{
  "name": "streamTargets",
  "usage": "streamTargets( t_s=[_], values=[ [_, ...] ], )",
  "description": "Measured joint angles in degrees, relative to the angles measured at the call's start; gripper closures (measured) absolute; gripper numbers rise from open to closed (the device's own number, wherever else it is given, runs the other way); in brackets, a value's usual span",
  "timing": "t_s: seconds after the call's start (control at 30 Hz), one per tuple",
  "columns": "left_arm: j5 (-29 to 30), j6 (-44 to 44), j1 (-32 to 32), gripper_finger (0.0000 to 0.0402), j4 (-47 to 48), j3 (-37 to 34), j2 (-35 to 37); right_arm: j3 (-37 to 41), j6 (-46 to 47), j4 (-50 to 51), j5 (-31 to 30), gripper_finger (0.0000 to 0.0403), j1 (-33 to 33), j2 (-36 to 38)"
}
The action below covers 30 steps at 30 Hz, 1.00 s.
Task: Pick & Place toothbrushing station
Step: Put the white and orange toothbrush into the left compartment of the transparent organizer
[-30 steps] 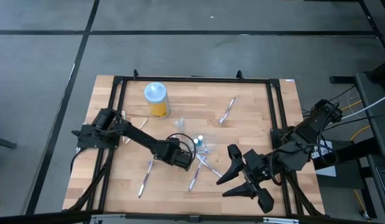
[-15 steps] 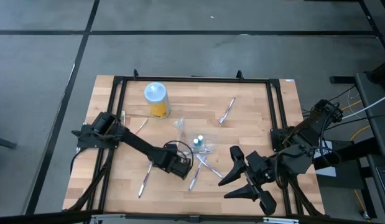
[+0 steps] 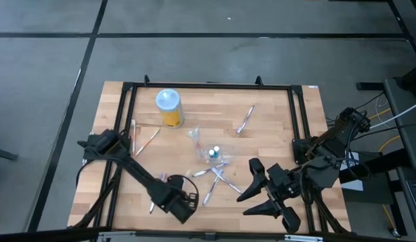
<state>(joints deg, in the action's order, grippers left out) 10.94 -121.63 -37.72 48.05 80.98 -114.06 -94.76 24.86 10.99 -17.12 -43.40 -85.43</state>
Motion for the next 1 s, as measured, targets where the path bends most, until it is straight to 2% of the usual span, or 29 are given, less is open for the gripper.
streamTargets(
  t_s=[0.37,0.53,0.63,0.73,1.0],
  values=[
    [12.8,-6.2,-5.5,0.0400,4.6,6.9,0.8,0.0,-1.5,-0.7,0.0,0.0239,0.0,0.0],
    [9.9,-4.3,-4.8,0.0401,4.4,7.2,0.8,0.0,-1.8,-0.7,0.0,0.0239,0.0,0.0],
    [10.6,-3.3,-4.1,0.0393,4.7,7.2,0.8,0.0,-1.8,-0.7,0.0,0.0239,0.0,0.0],
    [8.7,-1.8,-3.0,0.0368,5.4,7.1,0.7,0.0,-1.7,-0.7,0.0,0.0239,0.0,0.0],
    [2.6,1.0,-0.3,0.0260,4.0,7.1,-1.2,0.0,-1.7,-0.7,0.0,0.0239,0.0,0.0]
  ],
)
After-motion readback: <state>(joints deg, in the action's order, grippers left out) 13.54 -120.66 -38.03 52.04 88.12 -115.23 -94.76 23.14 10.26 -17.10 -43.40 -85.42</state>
